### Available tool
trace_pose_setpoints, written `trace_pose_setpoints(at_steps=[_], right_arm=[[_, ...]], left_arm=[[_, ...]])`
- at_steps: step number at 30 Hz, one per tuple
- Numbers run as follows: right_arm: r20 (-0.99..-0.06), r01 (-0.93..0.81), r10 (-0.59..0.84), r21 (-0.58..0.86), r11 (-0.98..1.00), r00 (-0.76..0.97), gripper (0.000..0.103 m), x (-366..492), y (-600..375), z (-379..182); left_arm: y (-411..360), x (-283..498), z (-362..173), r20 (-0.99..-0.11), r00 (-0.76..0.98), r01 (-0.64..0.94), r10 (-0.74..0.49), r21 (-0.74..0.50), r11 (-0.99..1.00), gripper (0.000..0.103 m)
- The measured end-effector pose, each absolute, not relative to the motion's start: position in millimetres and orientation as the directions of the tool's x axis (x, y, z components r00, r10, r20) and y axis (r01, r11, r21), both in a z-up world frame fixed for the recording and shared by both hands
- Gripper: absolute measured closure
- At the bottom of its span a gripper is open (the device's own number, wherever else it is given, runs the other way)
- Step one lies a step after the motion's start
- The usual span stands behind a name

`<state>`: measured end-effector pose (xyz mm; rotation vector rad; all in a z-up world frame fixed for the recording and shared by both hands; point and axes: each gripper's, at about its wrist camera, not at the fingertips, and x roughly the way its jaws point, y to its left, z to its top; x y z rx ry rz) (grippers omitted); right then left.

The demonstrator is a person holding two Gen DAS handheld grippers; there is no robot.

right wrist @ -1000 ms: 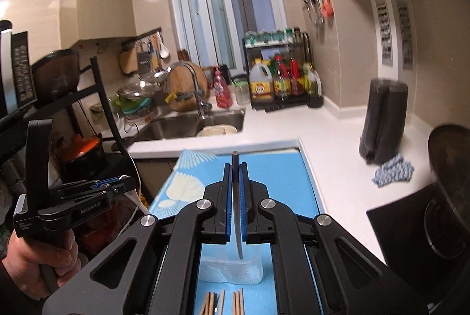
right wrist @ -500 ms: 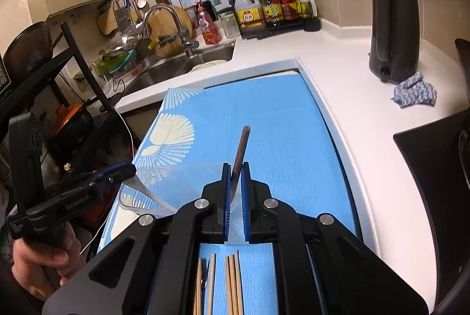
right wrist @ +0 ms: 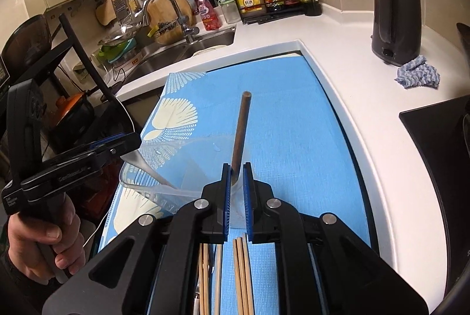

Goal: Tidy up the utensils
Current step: 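Open the left tool to drop the spoon into the container while the right tool releases its chopstick, then move both open tools back down to the chopsticks on the cloth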

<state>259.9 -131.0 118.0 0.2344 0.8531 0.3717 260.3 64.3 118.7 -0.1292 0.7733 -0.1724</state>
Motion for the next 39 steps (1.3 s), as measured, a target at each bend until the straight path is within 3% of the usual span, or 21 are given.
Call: trace_pose_setpoints(at_steps=[2,14,20,28,34,39], right_arm=[[-0.681,-0.224,0.397,0.332,0.916,0.616,0.080,256,-133,124],[-0.569,-0.248,0.327,0.213,0.945,0.755,0.066,175,-156,174],[-0.484,-0.226,0.293,0.193,0.955,0.824,0.064,108,-170,161],[-0.447,-0.190,0.271,0.219,0.957,0.852,0.064,39,-172,114],[-0.440,-0.220,0.263,0.148,0.964,0.858,0.064,14,-154,87],[-0.495,-0.227,0.265,0.137,0.964,0.827,0.065,6,-150,63]], left_arm=[[63,253,127,-0.666,0.722,0.109,-0.189,-0.160,0.981,0.042],[54,147,173,-0.493,0.867,0.031,-0.072,-0.090,0.995,0.037],[45,89,142,-0.474,0.879,0.027,-0.058,-0.070,0.997,0.037],[23,34,87,-0.441,0.895,0.042,-0.065,-0.061,0.997,0.037],[15,12,51,-0.458,0.886,0.039,-0.071,-0.079,0.996,0.038],[14,-1,21,-0.509,0.859,-0.006,-0.054,-0.117,0.993,0.044]])
